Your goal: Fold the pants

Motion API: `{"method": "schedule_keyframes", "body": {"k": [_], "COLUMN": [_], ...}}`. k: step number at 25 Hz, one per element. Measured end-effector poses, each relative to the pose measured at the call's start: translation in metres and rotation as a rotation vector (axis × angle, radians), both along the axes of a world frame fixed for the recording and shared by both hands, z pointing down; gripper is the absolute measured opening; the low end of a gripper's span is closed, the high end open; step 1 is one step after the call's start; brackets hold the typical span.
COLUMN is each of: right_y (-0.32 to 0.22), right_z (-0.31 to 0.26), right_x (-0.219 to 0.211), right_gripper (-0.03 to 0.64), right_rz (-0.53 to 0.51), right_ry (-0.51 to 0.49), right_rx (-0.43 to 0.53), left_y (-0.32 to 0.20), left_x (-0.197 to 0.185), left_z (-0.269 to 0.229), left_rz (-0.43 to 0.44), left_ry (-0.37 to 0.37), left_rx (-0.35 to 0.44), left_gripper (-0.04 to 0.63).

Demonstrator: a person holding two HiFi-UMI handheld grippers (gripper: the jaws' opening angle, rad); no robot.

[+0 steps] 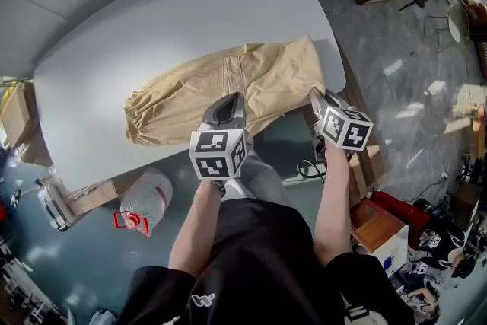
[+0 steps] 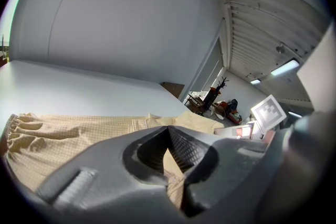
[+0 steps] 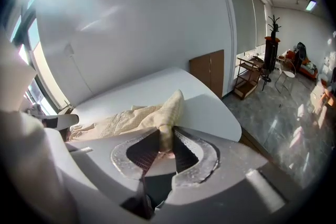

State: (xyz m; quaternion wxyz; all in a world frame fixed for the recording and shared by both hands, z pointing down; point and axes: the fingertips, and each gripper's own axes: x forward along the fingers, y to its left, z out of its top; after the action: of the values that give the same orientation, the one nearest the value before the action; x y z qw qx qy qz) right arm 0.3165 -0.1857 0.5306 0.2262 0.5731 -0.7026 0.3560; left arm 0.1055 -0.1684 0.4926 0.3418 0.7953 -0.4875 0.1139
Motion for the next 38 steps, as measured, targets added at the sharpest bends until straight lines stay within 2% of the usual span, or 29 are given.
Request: {"method": "schedule_keyframes", "body": {"k": [6,12,28,34,38], "right_y": [-0.007,-0.014,0.006,0.022,0.044], "right_z": [-0.048,-0.089,-0.131,-0.126,-0.089], "right_x": [-0.039,-0.099,-0.273,-0.353,-0.42], "right_gripper": [0.071,0.071,0.071,0.071,0.071], "right_rz": [-0.057,-0.159,-0.432,-0.581,-0.744], "right_ry": [-0.003,0.027,0.053,0.047,0.069], "right_rx": [0.079,0.161,0.282,0.285,0.225], "left_y": [0.013,0.029,0.078,0.095,0.111], "left_x": [-0.03,-0.072,-0.207,-0.256,-0.289], "left_z": [-0.01,-0.024,-0.049,-0.062,-0.058], "left_rz": [-0.029,-0.08,-0.274,-0.351,-0.409], "left_ry": [0.016,0.035,0.019,0.001,-0.021], "left_rx": [0.009,0.028,0.106,0.132,0.12], "left_gripper": [0.003,0.003,0.003,0.003,0.003]}}
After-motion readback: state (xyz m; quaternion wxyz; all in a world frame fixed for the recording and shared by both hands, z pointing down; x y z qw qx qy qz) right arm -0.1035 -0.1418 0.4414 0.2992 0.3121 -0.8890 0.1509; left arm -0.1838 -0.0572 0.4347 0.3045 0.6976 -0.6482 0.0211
